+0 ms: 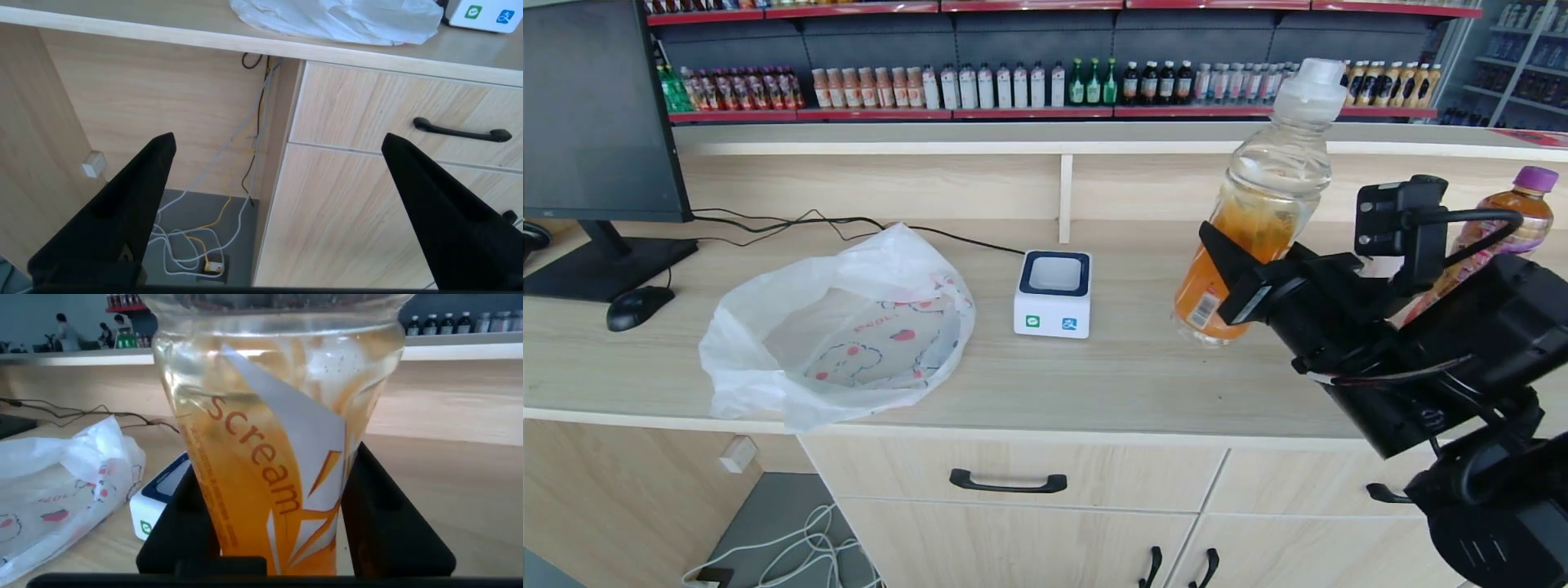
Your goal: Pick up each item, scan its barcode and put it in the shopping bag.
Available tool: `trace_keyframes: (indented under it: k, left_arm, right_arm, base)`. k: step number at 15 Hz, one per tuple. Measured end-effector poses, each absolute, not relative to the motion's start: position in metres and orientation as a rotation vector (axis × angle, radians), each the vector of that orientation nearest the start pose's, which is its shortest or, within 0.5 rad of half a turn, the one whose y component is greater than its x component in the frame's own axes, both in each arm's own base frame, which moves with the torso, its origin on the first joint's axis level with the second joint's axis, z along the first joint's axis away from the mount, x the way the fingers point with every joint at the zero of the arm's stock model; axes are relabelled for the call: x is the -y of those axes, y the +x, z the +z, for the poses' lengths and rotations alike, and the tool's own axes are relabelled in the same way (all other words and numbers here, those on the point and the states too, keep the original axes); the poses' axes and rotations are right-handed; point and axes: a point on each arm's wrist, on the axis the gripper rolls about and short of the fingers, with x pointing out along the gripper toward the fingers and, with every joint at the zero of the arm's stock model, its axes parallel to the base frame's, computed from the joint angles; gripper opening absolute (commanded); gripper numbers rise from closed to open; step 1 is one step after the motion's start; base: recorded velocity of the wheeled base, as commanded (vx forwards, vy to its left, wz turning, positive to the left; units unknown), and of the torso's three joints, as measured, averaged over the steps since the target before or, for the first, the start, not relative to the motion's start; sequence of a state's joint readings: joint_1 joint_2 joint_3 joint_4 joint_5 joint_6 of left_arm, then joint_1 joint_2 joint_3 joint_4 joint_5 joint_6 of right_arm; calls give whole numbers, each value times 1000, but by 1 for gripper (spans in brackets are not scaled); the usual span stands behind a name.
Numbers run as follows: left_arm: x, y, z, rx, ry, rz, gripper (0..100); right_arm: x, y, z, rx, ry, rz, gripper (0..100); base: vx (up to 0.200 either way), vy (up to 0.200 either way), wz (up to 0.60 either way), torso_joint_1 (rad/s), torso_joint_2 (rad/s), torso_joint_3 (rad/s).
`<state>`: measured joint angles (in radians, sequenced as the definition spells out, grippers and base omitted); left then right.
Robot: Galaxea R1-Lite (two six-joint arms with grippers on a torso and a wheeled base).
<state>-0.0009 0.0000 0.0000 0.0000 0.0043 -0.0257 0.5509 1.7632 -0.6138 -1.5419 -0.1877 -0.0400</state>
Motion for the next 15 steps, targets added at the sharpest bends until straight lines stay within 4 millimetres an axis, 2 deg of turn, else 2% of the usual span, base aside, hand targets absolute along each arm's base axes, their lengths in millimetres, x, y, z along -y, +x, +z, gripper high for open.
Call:
trace_keyframes:
  k: [2, 5, 7, 9, 11, 15]
  left_arm:
    - [0, -23, 76, 0, -26, 2, 100]
    - [0, -23, 75, 0, -26, 2, 100]
    - [0, -23, 76, 0, -26, 2, 100]
    - [0, -23, 75, 0, -26, 3, 100]
    - [0, -23, 75, 0, -26, 4, 100]
    - [0, -23, 76, 0, -26, 2, 100]
  right_arm:
    - [-148, 233, 207, 370, 130, 387, 0]
    - [-150, 194, 193, 287, 187, 504, 0]
    - [-160, 165, 190, 247, 265, 632, 0]
    - [-172, 145, 193, 223, 361, 767, 0]
    - [-181, 139, 195, 186, 448, 855, 0]
    - [-191, 143, 199, 128, 613, 890, 0]
  base:
    - [0, 0, 0, 0, 0, 0]
    - [0, 0, 0, 0, 0, 0]
    - [0, 0, 0, 0, 0, 0]
    - [0, 0, 0, 0, 0, 0]
    - [0, 0, 0, 0, 0, 0]
    - [0, 0, 0, 0, 0, 0]
